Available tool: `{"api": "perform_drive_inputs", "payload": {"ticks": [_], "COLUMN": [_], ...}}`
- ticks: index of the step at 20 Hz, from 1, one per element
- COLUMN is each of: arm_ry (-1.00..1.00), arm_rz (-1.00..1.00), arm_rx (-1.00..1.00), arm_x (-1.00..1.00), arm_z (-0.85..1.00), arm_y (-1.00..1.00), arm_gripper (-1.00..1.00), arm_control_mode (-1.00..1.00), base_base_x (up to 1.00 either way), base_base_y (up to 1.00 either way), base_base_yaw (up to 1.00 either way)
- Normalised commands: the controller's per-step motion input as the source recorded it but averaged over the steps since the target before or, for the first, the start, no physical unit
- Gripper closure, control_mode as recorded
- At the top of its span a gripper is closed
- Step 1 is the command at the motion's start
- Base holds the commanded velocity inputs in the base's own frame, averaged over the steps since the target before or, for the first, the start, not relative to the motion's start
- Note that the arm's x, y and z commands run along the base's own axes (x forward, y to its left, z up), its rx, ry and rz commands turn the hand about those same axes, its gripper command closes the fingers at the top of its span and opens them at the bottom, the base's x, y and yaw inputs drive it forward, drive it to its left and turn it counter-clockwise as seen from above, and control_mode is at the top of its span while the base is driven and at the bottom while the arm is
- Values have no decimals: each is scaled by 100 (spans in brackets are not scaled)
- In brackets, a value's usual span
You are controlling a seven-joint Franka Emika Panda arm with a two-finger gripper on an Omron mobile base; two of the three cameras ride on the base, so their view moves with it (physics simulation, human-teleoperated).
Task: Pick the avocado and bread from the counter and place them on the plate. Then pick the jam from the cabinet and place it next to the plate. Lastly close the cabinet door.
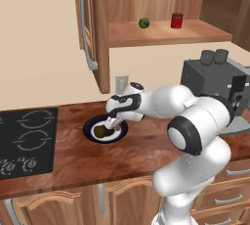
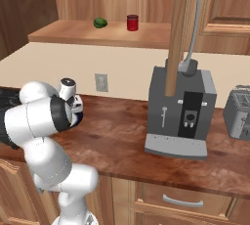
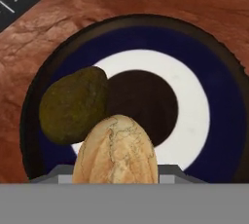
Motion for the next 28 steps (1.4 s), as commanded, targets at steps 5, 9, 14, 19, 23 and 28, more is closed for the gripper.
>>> {"api": "perform_drive_inputs", "payload": {"ticks": [5,9,14,19,23,28], "arm_ry": [3,4,6,7,7,6], "arm_rz": [0,0,0,0,0,0], "arm_rx": [0,0,0,0,0,0], "arm_x": [18,15,19,20,18,15], "arm_z": [-22,-21,-20,-19,-17,-10], "arm_y": [1,7,8,8,11,27], "arm_gripper": [100,100,100,100,100,-100], "arm_control_mode": [-100,-100,-100,-100,-100,-100], "base_base_x": [0,0,0,0,0,0], "base_base_y": [0,0,0,0,0,0], "base_base_yaw": [0,0,0,0,0,0]}}
